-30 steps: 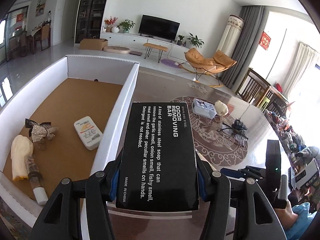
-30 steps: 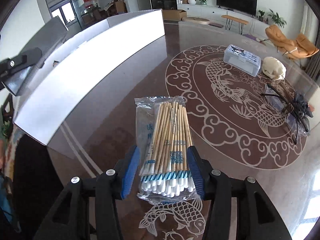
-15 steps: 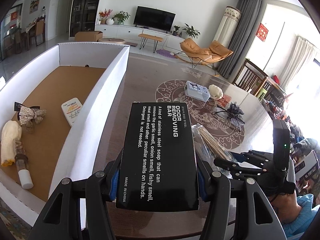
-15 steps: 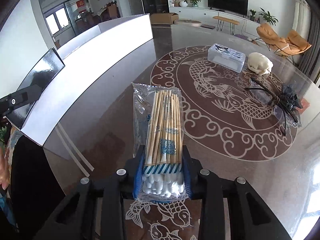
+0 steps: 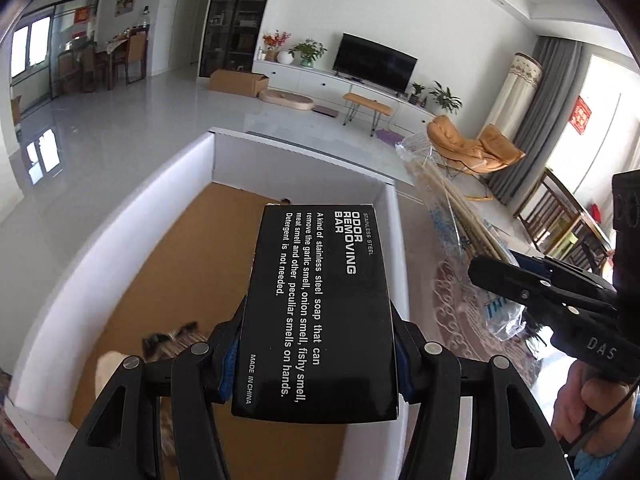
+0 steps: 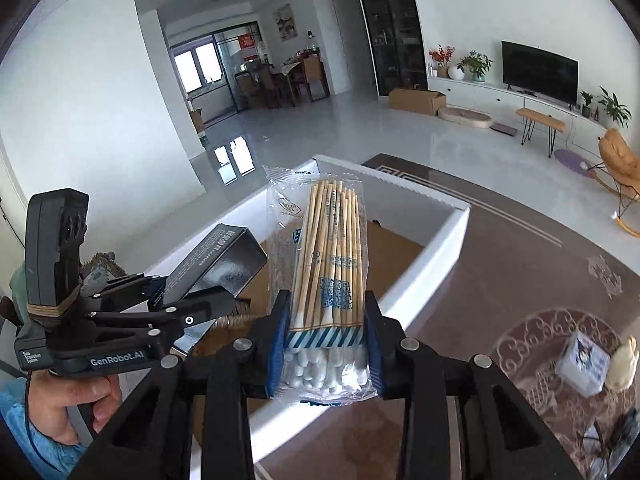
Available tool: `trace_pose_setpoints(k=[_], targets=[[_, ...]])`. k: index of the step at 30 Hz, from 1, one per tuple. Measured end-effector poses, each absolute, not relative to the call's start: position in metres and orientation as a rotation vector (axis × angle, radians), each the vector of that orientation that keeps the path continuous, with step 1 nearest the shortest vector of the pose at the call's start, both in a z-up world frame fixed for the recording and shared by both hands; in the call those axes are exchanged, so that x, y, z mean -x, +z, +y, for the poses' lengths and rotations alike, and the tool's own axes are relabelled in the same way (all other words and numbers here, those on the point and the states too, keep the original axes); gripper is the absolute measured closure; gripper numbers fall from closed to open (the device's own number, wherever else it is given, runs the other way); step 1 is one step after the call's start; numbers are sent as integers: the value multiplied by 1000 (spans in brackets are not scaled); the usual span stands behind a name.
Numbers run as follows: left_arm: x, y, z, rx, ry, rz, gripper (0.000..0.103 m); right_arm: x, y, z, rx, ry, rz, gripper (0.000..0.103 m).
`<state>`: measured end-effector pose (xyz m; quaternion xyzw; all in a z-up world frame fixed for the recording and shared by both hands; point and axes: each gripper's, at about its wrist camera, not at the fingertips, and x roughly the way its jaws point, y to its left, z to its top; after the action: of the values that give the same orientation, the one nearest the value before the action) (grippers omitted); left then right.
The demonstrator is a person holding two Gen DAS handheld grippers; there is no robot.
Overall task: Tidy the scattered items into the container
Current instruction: 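Lower the bar box and swab bag into the white box and open both grippers, then move both empty grippers back over the table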
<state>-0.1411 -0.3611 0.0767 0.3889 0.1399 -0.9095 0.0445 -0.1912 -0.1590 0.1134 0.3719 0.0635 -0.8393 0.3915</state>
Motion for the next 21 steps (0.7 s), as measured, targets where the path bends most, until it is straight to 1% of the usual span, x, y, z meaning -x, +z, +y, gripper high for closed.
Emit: trace_pose_setpoints(k=[2, 5, 8, 9, 11, 12, 15, 18, 21], targets=[[169, 70, -385, -1200, -2720, 435, 45, 220, 106, -196, -973, -2136, 195, 69], [200, 50, -409, -1258, -2656, 506, 45, 258, 86, -237, -1050, -2137, 227, 69], [222, 23, -421, -1356, -2541, 512, 44, 296, 52, -263, -1227, -2095, 203, 64], [226, 15, -423, -1382, -2506, 504, 43, 305, 43, -268, -1272, -2098, 215, 58], [226, 4, -424, -1406, -2480, 516, 43, 316, 30, -271, -1303, -2076, 177, 49], [224, 3, -423, -1400, -2485, 521, 42, 319, 27, -268, -1307, -2072, 146, 48], [216, 8, -418, -1371, -2483, 473, 41, 319, 27, -254, -1291, -2073, 53, 48], [205, 27, -401, -1328, -2542, 438, 41, 305, 38, -227, -1210, -2110, 13, 48], [188, 54, -363, -1291, -2643, 339, 41, 271, 51, -186, -1109, -2154, -15, 48]])
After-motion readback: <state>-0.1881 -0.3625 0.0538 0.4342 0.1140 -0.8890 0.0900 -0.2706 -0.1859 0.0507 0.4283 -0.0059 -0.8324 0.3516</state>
